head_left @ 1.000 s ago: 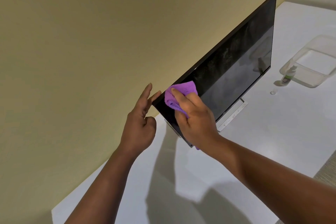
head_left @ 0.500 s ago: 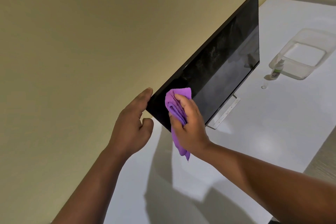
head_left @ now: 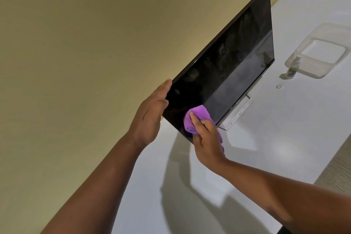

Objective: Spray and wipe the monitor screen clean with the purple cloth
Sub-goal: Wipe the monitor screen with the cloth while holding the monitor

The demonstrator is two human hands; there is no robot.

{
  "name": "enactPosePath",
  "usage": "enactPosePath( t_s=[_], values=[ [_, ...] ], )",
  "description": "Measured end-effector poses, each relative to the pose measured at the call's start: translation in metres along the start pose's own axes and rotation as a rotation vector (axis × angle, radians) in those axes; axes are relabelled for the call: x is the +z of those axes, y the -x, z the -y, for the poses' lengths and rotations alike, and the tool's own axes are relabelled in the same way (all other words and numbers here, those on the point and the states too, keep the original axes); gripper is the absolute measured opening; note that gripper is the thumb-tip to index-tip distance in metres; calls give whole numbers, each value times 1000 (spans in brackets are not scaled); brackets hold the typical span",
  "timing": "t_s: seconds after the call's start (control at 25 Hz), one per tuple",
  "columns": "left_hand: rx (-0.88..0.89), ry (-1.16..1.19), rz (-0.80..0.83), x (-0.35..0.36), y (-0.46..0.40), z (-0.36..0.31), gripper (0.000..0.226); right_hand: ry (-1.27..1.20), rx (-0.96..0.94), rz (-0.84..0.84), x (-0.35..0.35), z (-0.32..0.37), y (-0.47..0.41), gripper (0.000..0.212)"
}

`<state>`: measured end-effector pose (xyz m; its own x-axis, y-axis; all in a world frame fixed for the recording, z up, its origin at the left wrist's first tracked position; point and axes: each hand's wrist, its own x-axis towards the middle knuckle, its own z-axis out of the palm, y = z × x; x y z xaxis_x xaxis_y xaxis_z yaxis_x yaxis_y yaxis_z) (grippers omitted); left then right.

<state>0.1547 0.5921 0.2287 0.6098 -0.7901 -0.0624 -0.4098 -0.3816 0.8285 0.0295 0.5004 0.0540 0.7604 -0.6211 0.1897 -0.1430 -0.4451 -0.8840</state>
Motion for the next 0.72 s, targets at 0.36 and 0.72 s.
enactPosePath(
  t_s=[0.36, 0.72],
  values=[
    [-46, 80, -55, 4, -1, -3, 65, -23, -197, 143, 9, 34, -19, 45],
    [8, -81, -128, 16, 3, 1, 62, -200, -97, 75, 6, 48, -24, 41]
  ],
)
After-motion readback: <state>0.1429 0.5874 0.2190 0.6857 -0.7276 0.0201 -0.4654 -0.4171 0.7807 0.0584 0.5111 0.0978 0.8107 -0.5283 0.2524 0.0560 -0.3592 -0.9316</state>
